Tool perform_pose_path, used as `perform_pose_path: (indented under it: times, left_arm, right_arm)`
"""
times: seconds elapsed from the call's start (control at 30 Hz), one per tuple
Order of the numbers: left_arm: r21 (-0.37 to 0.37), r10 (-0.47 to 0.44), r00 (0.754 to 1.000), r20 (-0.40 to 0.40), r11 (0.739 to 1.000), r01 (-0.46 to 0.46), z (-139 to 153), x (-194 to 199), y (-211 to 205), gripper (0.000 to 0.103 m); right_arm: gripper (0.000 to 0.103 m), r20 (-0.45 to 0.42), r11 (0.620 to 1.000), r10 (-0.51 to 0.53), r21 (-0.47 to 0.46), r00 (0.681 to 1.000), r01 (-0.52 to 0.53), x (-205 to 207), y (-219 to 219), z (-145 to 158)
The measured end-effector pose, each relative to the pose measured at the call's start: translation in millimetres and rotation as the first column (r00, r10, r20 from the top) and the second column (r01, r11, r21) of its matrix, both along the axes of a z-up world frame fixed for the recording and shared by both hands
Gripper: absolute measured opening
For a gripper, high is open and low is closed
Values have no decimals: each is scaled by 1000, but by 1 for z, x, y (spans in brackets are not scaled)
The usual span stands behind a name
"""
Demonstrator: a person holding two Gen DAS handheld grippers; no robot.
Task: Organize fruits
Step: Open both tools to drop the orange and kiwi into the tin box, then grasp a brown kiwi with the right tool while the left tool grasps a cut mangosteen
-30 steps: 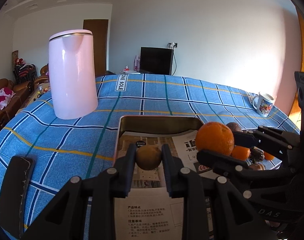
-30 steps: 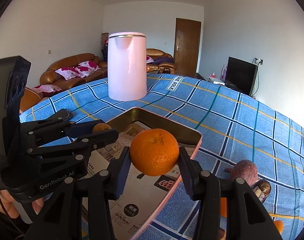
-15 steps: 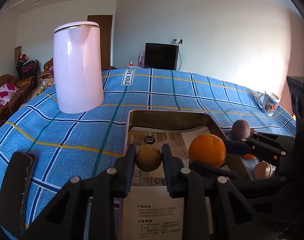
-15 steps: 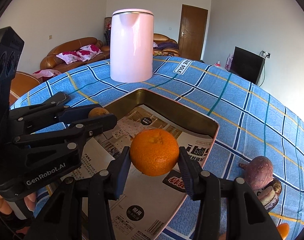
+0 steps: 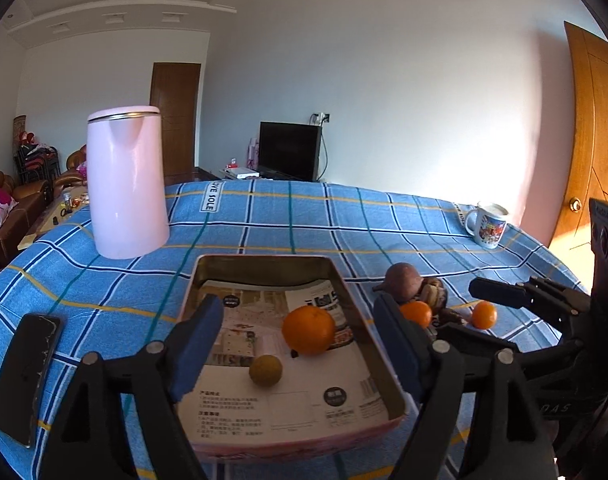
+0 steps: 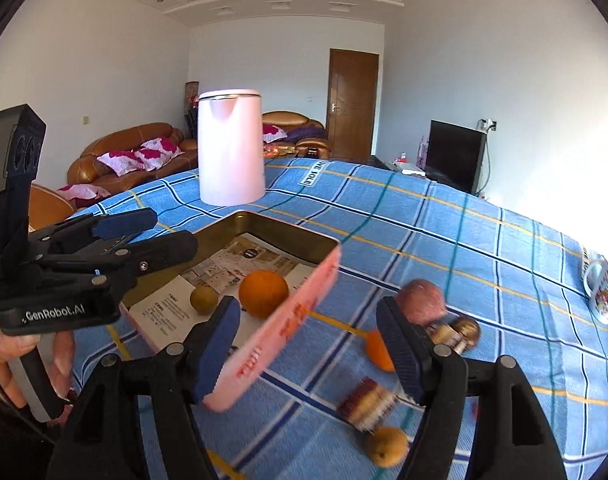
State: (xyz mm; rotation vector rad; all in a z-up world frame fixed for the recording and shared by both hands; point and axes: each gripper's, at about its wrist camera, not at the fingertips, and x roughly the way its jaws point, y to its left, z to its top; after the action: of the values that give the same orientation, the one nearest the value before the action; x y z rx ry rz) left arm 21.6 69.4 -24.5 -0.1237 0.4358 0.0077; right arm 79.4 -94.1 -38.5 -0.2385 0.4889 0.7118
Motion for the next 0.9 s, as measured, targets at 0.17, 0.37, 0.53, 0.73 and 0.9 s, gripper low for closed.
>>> perform_pose_path:
  times: [0.17, 0.37, 0.53, 0.73, 0.9]
  left_arm:
    - [5, -107, 994, -29, 994, 108, -7, 8, -41, 80]
    - [38, -159, 984, -76, 986, 162, -19, 17, -72, 80]
    - [42, -169, 981, -95, 984, 173, -22, 25, -82, 80]
    - [70, -197, 974, -114, 976, 205, -24, 29, -100, 80]
    - [100, -227, 964, -141, 965, 242, -27, 36, -117, 78]
  right_arm:
    - [72, -45, 996, -84, -32, 995, 82, -8, -45, -22]
    - [71, -114, 993, -105, -58, 988, 99, 2, -57, -45]
    - [47, -171, 995, -81, -80, 982, 68, 11, -51, -51]
    - [28, -168, 995, -85, -61, 982, 76, 8, -59, -52]
    - [28, -112, 982, -186, -38, 976, 183, 13, -86, -43]
